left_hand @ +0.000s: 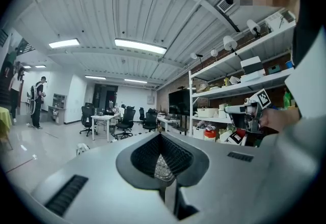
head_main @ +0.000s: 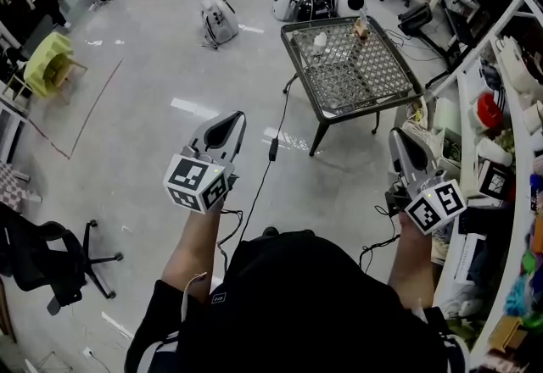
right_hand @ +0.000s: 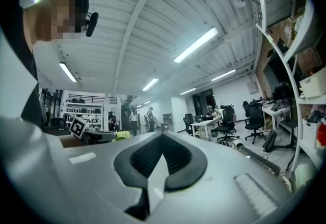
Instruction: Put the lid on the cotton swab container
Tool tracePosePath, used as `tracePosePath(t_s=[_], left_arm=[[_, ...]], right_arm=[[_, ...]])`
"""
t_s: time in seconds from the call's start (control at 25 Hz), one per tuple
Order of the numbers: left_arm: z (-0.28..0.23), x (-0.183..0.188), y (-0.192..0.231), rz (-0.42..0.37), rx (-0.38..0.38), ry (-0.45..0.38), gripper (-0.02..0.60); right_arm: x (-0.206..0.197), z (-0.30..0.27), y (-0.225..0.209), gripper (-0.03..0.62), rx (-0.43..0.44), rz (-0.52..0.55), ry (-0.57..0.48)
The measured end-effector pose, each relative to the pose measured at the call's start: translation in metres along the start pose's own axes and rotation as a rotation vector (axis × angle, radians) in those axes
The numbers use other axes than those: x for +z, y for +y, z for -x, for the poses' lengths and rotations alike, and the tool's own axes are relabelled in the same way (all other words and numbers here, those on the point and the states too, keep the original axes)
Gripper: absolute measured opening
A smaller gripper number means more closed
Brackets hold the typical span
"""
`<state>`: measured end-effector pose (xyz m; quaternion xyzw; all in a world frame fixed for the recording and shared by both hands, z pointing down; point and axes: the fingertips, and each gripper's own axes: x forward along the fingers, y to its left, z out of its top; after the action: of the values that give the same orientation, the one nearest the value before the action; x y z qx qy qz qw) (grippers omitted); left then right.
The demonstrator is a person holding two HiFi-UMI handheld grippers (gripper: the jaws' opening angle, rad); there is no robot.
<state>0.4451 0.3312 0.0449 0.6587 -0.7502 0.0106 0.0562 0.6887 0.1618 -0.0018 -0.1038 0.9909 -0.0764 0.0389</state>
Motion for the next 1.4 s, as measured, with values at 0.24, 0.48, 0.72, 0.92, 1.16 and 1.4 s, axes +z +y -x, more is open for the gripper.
tracePosePath(t_s=[0.24,0.48,0.72,0.92,1.16,1.4], left_arm=[[0.009,-0.009,0.023,0.019,-0.013,0.003,0.005],[0.017,-0.021,0.041,0.037,-0.038,0.018,0.005],[0.016,-0.024,0.057,0.050,-0.048,0.020,0.005],[-0.001,-0.027,0.058,0.049,-0.064,0.033,0.005],[-0.025,-0.036,0.075,0.055,-0.041,0.065,0.005],[-0.069,-0.039,0.096,0.053,-0.017,0.097,0.005]], right_arm=[[-0.010,-0.021,0.022,0.008,0.011,-0.030,0.006],[-0.024,-0.025,0.029,0.008,-0.036,-0.089,0.012],[-0.033,-0.034,0.027,0.008,-0.066,-0.139,0.029],[-0.042,-0.048,0.011,0.008,-0.063,-0.169,0.030],[-0.055,-0.079,-0.014,0.008,-0.036,-0.208,0.038],[-0.067,-0.122,-0.058,0.008,-0.018,-0.252,0.046]])
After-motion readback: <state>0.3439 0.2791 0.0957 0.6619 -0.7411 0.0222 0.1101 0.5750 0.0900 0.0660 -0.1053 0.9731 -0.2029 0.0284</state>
